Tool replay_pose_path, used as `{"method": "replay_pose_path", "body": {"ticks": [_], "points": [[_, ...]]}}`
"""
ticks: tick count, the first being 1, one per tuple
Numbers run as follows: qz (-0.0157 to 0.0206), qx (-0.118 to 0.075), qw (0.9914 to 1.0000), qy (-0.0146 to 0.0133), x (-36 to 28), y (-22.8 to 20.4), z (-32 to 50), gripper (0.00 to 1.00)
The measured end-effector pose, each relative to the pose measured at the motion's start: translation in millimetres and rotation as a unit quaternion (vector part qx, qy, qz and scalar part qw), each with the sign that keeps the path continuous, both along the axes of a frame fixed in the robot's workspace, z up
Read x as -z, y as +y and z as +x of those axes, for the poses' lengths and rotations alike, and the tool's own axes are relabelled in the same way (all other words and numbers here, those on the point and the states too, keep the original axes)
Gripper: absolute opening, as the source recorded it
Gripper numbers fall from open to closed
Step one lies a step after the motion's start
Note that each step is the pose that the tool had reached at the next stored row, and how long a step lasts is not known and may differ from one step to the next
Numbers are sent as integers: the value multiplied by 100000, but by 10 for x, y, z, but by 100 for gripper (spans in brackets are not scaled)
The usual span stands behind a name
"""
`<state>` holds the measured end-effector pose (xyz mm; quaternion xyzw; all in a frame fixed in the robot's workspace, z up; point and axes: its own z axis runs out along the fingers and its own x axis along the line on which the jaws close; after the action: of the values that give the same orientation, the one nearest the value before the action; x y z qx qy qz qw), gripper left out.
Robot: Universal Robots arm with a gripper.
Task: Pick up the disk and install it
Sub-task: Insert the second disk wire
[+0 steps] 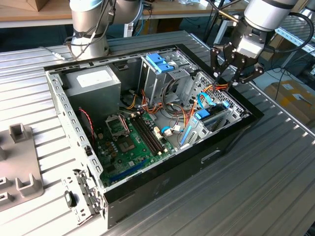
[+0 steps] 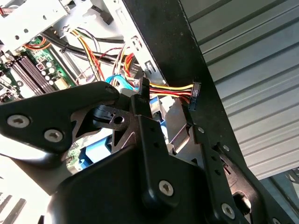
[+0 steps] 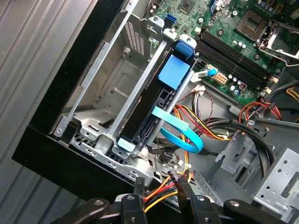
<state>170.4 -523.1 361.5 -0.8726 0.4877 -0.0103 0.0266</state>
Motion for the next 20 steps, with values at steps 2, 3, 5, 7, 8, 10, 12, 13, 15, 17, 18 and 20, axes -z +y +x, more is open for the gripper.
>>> {"method": "replay_pose_path", "body": {"ticks": [2, 3, 5, 7, 8, 10, 12, 13, 15, 17, 18, 20], "points": [[1, 0, 100000, -1, 0, 4, 0, 42], [5, -2, 100000, -2, 0, 6, 0, 42], [3, -2, 100000, 0, 0, 19, 0, 42], [-3, -2, 100000, -1, 0, 31, 0, 42], [-3, -2, 100000, 0, 0, 36, 0, 42], [5, 2, 100000, -1, 0, 47, 0, 42], [4, 1, 100000, -1, 1, 51, 0, 42], [-1, 1, 100000, 0, 0, 53, 0, 42], [2, 0, 100000, -2, 0, 55, 0, 42], [-2, 0, 100000, 0, 0, 55, 0, 42], [0, 1, 100000, -1, 0, 56, 0, 42], [1, -1, 100000, 0, 0, 57, 0, 42]]}}
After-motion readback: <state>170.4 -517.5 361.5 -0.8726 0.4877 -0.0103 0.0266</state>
